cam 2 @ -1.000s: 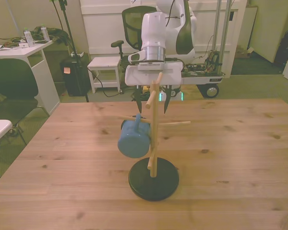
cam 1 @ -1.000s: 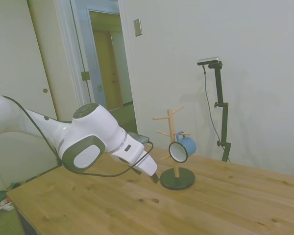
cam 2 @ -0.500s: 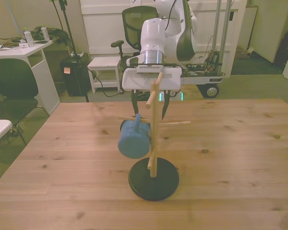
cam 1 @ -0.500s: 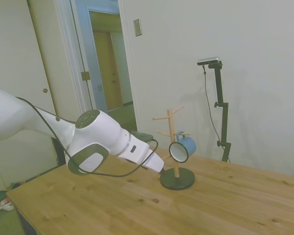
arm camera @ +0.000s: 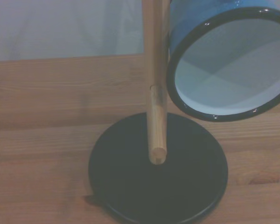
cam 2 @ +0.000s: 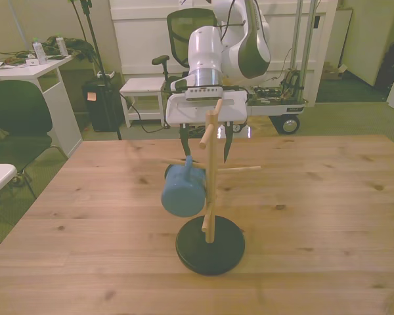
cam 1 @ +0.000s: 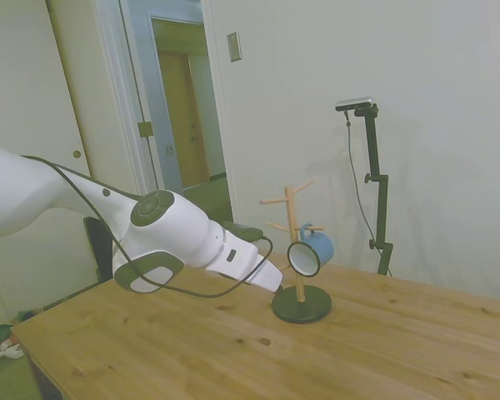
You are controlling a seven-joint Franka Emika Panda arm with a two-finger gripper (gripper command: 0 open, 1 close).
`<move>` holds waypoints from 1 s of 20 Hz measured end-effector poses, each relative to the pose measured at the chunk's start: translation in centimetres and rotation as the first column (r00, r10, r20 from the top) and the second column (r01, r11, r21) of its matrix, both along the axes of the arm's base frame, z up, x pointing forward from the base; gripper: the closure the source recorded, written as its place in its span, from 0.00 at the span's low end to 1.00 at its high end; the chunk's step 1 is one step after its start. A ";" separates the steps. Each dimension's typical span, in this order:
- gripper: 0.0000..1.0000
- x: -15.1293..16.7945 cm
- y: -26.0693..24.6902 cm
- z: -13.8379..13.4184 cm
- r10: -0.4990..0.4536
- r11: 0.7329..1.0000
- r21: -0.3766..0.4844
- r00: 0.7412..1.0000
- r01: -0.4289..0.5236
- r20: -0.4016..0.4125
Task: Unload the mug
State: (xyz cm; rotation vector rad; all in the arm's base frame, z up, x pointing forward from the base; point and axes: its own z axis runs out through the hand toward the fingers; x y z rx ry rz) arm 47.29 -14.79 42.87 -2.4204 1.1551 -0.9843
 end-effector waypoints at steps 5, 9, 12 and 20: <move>0.00 0.5 -0.9 -0.2 -0.021 1.000 0.018 1.000 0.021 0.007; 0.00 1.7 -1.3 0.8 -0.026 0.999 0.034 0.998 0.025 0.051; 0.00 2.3 -1.7 2.0 -0.020 0.999 0.042 0.995 0.016 0.101; 0.00 4.5 -3.8 1.8 -0.052 0.998 0.031 0.980 0.046 0.192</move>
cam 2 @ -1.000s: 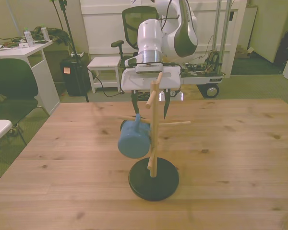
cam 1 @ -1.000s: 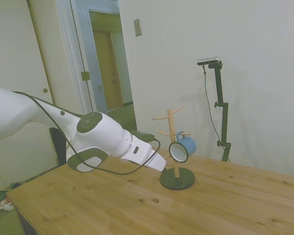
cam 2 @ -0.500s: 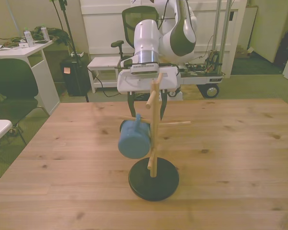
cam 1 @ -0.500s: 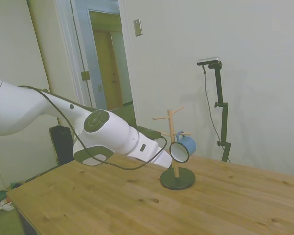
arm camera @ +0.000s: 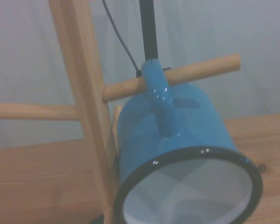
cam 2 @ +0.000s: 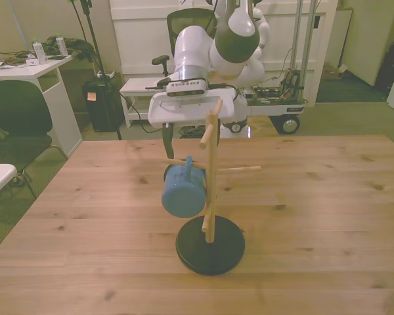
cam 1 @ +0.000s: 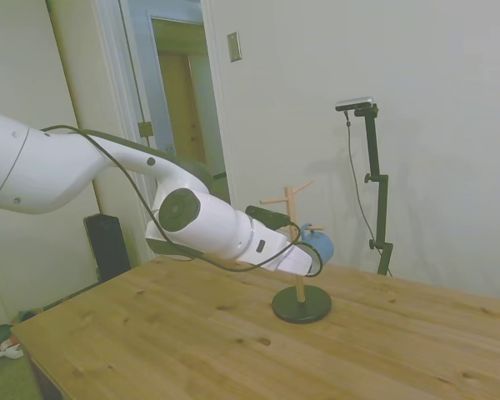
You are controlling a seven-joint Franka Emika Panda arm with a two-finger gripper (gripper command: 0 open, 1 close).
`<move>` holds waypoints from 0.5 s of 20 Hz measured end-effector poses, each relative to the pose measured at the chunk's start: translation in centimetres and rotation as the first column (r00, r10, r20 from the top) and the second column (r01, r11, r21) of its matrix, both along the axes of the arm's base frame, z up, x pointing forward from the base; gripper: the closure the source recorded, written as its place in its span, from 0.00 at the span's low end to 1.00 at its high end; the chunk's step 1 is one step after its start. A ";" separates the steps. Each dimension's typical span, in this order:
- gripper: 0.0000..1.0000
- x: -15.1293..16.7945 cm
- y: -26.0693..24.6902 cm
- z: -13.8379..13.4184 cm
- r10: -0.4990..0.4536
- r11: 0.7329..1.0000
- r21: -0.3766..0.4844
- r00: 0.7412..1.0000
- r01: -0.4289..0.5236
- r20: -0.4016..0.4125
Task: Unload the mug
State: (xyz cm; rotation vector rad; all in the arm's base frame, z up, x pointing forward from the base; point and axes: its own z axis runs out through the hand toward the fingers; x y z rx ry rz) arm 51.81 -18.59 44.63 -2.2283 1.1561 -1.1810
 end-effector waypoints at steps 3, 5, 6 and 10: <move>0.00 1.1 -0.3 0.0 0.002 1.000 -0.015 0.999 -0.001 0.048; 0.00 1.5 -0.7 -0.9 0.003 1.000 -0.021 0.998 -0.002 0.065; 0.00 1.6 -1.0 -1.6 0.004 1.000 -0.021 0.998 -0.003 0.070; 0.00 2.4 -2.0 -3.2 0.011 0.999 -0.035 0.996 -0.008 0.094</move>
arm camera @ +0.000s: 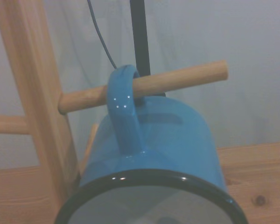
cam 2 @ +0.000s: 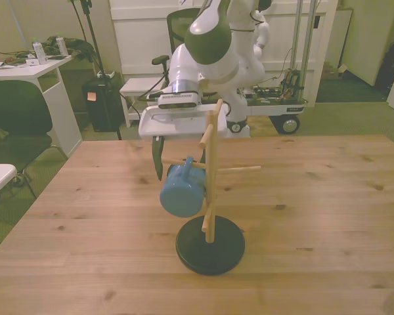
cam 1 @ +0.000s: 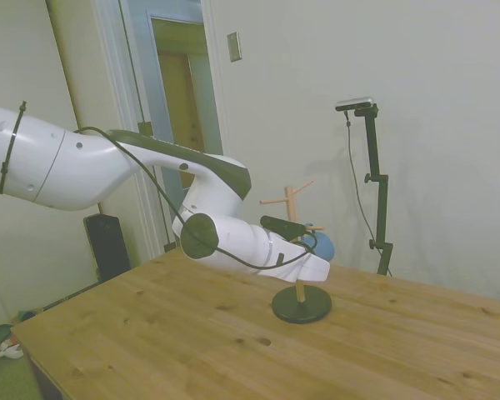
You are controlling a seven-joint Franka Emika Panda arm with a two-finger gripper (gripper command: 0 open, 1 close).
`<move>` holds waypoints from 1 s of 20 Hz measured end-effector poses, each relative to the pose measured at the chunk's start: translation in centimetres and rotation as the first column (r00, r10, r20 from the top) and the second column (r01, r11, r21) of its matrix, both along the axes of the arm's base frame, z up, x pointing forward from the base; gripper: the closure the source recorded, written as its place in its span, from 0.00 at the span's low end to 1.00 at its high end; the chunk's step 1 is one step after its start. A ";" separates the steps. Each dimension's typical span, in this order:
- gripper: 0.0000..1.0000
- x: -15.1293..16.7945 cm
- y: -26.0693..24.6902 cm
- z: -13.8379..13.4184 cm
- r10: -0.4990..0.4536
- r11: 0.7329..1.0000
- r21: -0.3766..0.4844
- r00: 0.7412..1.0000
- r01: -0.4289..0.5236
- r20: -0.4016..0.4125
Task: Unload the mug
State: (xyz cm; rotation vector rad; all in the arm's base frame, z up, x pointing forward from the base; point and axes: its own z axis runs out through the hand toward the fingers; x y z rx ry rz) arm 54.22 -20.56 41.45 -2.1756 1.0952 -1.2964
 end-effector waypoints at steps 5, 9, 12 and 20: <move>0.00 1.0 -0.7 -0.2 0.001 1.000 -0.021 0.999 0.000 0.045; 0.00 1.6 -0.8 0.2 0.007 1.000 -0.025 0.997 -0.005 0.078; 0.00 2.4 -0.7 0.4 0.016 1.000 -0.028 0.996 -0.014 0.090; 1.00 3.2 -0.8 0.1 0.034 0.999 -0.032 0.995 -0.031 0.098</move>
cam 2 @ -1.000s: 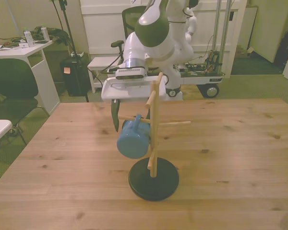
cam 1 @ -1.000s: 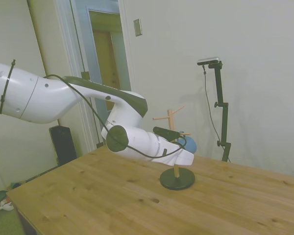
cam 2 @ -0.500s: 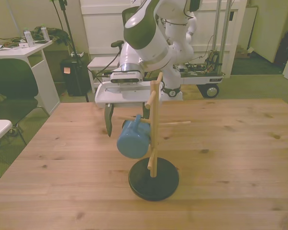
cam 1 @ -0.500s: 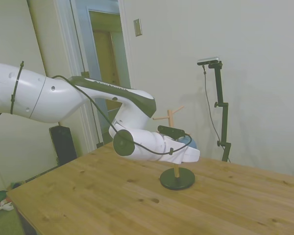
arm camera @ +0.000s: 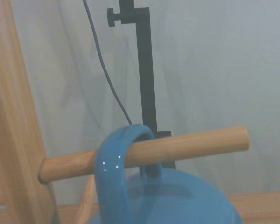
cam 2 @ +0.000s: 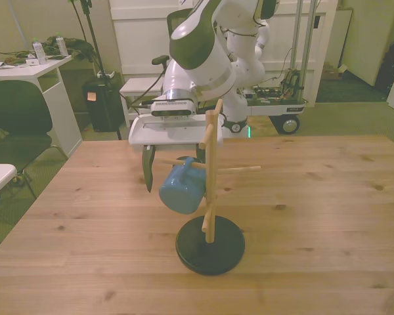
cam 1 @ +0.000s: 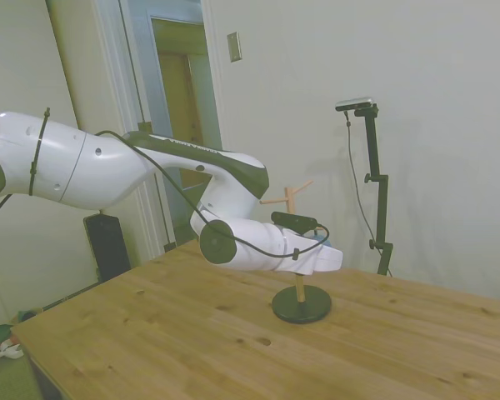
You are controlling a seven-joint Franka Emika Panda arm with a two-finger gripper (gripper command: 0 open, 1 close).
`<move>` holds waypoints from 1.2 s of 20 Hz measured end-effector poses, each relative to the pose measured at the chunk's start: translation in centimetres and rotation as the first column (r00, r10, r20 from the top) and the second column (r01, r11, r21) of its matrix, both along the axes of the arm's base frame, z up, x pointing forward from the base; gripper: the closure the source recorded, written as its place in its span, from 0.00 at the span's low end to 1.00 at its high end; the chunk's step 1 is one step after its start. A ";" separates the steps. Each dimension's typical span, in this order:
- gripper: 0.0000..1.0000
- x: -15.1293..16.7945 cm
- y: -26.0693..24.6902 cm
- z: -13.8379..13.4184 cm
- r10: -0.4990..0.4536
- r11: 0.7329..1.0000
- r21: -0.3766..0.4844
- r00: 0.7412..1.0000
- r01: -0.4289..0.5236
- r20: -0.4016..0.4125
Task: Unload the mug
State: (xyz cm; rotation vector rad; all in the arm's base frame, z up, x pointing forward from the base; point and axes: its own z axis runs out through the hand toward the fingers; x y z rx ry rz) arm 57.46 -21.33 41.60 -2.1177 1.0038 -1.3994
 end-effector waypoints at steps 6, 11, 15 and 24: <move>1.00 0.0 -0.1 0.0 0.007 1.000 0.004 1.000 -0.007 0.006; 1.00 0.1 -0.1 0.0 0.010 1.000 0.004 1.000 -0.010 0.007; 1.00 0.1 -0.1 0.0 0.017 1.000 0.005 1.000 -0.017 0.010; 1.00 0.0 -0.4 0.0 0.015 1.000 0.005 1.000 -0.015 0.012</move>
